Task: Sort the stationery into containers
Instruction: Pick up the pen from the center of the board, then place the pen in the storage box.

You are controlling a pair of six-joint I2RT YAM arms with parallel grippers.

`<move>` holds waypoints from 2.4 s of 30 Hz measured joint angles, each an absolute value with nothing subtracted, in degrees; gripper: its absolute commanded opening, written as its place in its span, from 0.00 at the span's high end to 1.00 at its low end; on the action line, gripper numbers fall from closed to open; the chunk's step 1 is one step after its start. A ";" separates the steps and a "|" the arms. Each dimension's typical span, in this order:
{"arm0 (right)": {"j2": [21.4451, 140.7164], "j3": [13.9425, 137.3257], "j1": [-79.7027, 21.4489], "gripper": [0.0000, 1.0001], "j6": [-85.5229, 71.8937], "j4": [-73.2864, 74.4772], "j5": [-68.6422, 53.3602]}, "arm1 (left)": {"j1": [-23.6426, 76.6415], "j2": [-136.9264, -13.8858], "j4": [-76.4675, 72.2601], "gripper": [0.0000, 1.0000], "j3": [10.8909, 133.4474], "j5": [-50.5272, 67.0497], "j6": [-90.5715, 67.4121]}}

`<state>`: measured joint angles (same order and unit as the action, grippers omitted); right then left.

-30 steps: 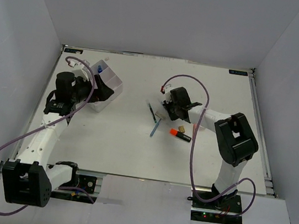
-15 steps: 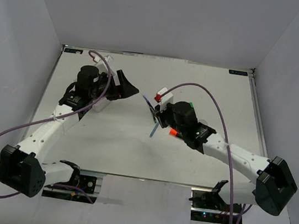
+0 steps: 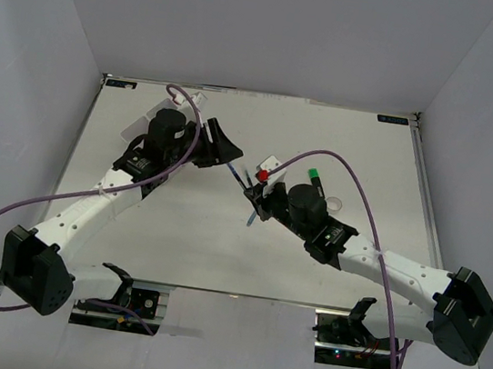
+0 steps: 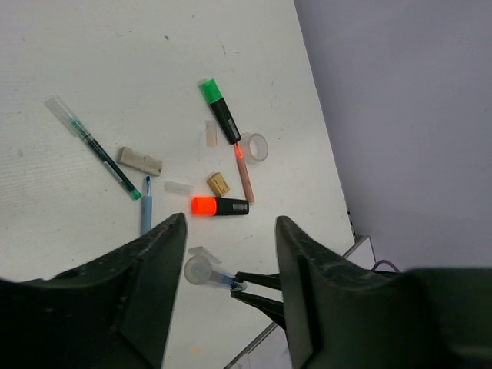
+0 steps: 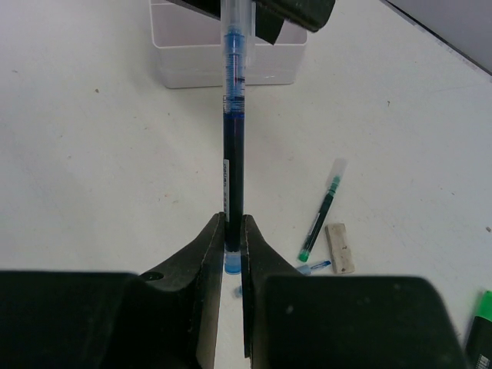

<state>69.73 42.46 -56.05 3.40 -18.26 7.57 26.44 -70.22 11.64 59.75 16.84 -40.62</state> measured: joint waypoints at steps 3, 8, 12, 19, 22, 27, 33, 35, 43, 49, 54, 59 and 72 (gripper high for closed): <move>69.73 42.30 -56.18 0.92 3.40 -18.63 7.81 | 27.42 -71.00 12.01 0.55 60.10 16.21 -40.71; 69.73 42.17 -56.27 0.91 3.31 -19.53 8.51 | 27.94 -71.70 12.40 0.87 60.23 15.22 -41.15; 69.69 41.76 -56.31 0.80 3.20 -20.45 9.10 | 28.34 -71.79 12.84 0.96 61.08 14.61 -40.86; 69.67 41.74 -56.34 0.02 3.01 -20.56 10.61 | 28.29 -71.59 14.68 0.96 61.87 8.40 -38.11; 69.12 41.52 -56.34 0.10 3.01 -19.79 11.77 | 27.86 -70.89 16.10 0.96 62.02 1.80 -35.64; 68.47 41.43 -56.31 0.10 2.92 -18.20 13.39 | 21.76 -68.99 17.10 0.94 62.74 -7.68 -30.83; 68.45 41.30 -56.31 0.10 2.90 -15.55 13.87 | 5.91 -67.92 14.11 0.93 62.65 -14.59 -26.96; 68.45 40.99 -56.31 0.10 2.90 -15.31 13.89 | 2.59 -67.92 12.23 0.93 62.15 -15.73 -26.52; 68.16 38.41 -56.31 0.10 2.74 -13.82 13.76 | -3.97 -70.43 1.15 0.92 57.74 -17.72 -26.79; 68.12 37.23 -56.31 0.10 2.74 -13.28 13.78 | -4.56 -73.91 -6.42 0.85 52.90 -18.44 -27.24; 68.20 37.23 -56.31 0.10 2.74 -13.39 13.78 | -4.56 -76.20 -8.93 0.68 51.05 -18.50 -27.75; 69.32 37.23 -56.31 0.10 2.70 -13.39 13.80 | -4.64 -76.93 -9.63 0.59 49.17 -19.14 -28.71; 76.82 43.38 -55.44 0.11 0.60 -9.43 15.03 | -4.67 -73.30 -2.50 0.02 50.00 -18.13 -29.54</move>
<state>76.82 43.38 -55.44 0.60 -9.43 15.03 -4.67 -73.30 -2.50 50.00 -18.13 -29.54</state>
